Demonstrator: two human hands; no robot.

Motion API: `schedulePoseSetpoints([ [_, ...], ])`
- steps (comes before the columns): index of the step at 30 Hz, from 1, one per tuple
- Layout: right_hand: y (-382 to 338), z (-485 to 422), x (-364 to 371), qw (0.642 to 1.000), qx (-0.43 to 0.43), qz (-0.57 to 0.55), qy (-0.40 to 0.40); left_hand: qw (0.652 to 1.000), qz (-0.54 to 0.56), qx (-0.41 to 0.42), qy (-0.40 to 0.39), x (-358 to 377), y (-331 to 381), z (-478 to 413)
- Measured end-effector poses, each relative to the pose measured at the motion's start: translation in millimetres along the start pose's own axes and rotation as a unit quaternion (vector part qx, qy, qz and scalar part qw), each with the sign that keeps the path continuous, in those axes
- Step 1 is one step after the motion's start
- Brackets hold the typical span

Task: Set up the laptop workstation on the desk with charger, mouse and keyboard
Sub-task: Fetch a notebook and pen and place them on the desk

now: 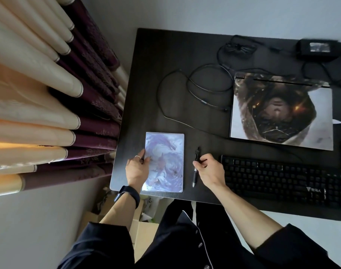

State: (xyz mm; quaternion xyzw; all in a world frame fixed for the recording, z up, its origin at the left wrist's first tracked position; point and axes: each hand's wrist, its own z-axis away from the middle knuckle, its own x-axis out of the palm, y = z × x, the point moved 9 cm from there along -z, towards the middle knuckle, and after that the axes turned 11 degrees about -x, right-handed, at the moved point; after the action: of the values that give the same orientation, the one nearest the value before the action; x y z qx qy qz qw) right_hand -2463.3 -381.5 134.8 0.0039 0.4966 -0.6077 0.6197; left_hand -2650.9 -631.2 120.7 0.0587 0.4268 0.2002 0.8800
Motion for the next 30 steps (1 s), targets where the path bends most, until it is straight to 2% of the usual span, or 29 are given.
schedulePoseSetpoints([
  [5,5,11,8,0.999,0.002,0.032,-0.025,0.999,-0.036,0.009,0.016,9,-1,17],
  [10,-3,10,16,0.999,-0.018,0.033,-0.037,0.998,-0.042,0.039,-0.008,20,3,20],
  [30,-10,4,17,0.998,-0.035,0.024,-0.050,0.998,-0.062,0.018,-0.010,30,-5,10],
])
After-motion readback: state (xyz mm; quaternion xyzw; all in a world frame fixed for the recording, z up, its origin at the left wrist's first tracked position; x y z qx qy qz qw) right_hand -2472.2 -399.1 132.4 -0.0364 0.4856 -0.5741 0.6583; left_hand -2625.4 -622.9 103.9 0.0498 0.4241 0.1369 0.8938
